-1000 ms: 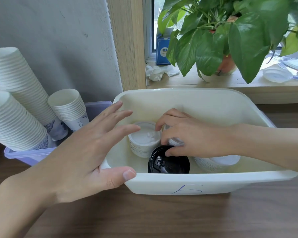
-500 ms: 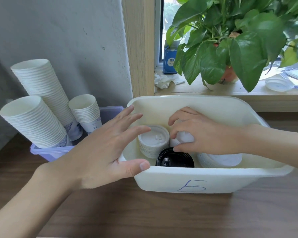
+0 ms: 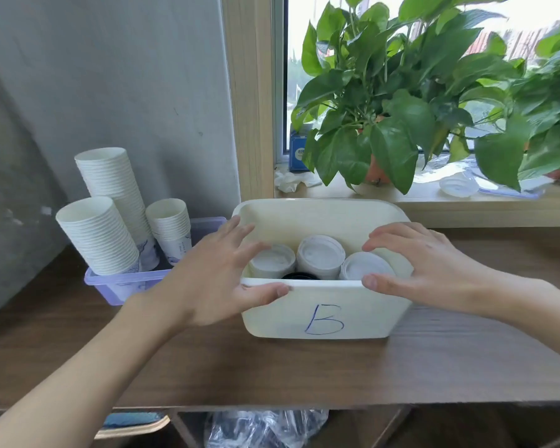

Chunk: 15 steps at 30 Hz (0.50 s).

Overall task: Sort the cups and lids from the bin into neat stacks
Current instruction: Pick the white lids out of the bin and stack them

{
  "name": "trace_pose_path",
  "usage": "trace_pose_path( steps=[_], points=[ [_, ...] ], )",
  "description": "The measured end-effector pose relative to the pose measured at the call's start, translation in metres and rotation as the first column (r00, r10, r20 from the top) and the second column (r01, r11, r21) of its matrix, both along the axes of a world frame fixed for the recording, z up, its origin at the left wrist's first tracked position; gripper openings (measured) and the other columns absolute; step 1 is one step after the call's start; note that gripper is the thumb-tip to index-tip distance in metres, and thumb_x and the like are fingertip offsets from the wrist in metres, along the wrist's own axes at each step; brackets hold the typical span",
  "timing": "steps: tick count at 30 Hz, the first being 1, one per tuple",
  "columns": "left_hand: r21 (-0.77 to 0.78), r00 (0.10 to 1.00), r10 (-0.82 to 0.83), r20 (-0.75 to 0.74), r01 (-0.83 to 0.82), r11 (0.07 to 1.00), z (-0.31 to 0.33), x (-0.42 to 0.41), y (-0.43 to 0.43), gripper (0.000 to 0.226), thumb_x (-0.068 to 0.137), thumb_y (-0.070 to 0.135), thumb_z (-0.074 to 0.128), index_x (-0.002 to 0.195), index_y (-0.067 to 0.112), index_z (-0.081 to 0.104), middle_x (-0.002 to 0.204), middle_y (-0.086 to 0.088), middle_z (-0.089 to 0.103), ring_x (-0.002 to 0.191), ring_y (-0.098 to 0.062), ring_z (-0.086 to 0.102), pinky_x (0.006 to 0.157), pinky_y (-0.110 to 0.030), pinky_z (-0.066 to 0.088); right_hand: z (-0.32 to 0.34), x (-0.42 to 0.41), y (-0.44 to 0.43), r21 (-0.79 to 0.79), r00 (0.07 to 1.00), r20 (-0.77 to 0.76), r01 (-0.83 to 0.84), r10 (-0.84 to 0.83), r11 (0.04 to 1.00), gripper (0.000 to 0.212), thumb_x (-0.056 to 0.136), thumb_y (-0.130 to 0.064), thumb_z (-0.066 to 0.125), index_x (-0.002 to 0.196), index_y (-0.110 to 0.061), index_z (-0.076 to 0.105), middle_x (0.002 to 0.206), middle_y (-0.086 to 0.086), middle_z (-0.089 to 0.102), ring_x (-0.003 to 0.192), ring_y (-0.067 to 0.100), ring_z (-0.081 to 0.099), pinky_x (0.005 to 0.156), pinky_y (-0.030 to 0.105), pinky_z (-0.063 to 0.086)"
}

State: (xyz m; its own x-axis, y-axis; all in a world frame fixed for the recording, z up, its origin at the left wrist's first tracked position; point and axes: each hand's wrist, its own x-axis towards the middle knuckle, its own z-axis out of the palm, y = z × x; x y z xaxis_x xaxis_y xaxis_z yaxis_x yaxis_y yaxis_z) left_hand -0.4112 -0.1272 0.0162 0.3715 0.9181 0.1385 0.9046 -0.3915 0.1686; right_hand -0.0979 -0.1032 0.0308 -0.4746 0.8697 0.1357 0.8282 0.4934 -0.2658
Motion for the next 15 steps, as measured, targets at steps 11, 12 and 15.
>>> trace_pose_path(
  steps=[11, 12, 15],
  points=[
    [-0.074, 0.998, 0.053, -0.037, -0.056, 0.996, 0.006, -0.028, 0.062, 0.115, 0.055, 0.104, 0.01, 0.143, 0.038, 0.042, 0.163, 0.001, 0.025, 0.154, -0.014, 0.0, 0.123, -0.04, 0.015, -0.005, -0.035, 0.049, 0.018, 0.976, -0.173, 0.134, -0.129, 0.991, 0.081, 0.068, -0.077, 0.056, 0.134, -0.031, 0.044, 0.141, -0.013, 0.038, 0.134, 0.012, 0.03, 0.111, 0.041, 0.027],
    [-0.086, 0.998, 0.053, -0.04, -0.057, 0.995, 0.007, -0.031, 0.068, 0.114, 0.055, 0.104, 0.011, 0.143, 0.038, 0.042, 0.163, 0.002, 0.025, 0.154, -0.013, 0.0, 0.122, -0.04, 0.015, -0.005, -0.039, 0.053, 0.014, 0.972, -0.187, 0.146, -0.141, 0.989, 0.08, 0.071, -0.075, 0.058, 0.135, -0.031, 0.043, 0.143, -0.012, 0.037, 0.135, 0.012, 0.029, 0.11, 0.039, 0.027],
    [-0.094, 0.997, 0.056, -0.06, -0.062, 0.994, 0.008, -0.036, 0.084, 0.11, 0.057, 0.104, 0.013, 0.142, 0.04, 0.042, 0.162, 0.003, 0.027, 0.153, -0.011, 0.0, 0.122, -0.043, 0.018, -0.005, -0.045, 0.065, 0.01, 0.967, -0.193, 0.171, -0.166, 0.985, 0.081, 0.071, -0.074, 0.06, 0.137, -0.03, 0.041, 0.145, -0.009, 0.036, 0.135, 0.014, 0.029, 0.109, 0.039, 0.028]
  ],
)
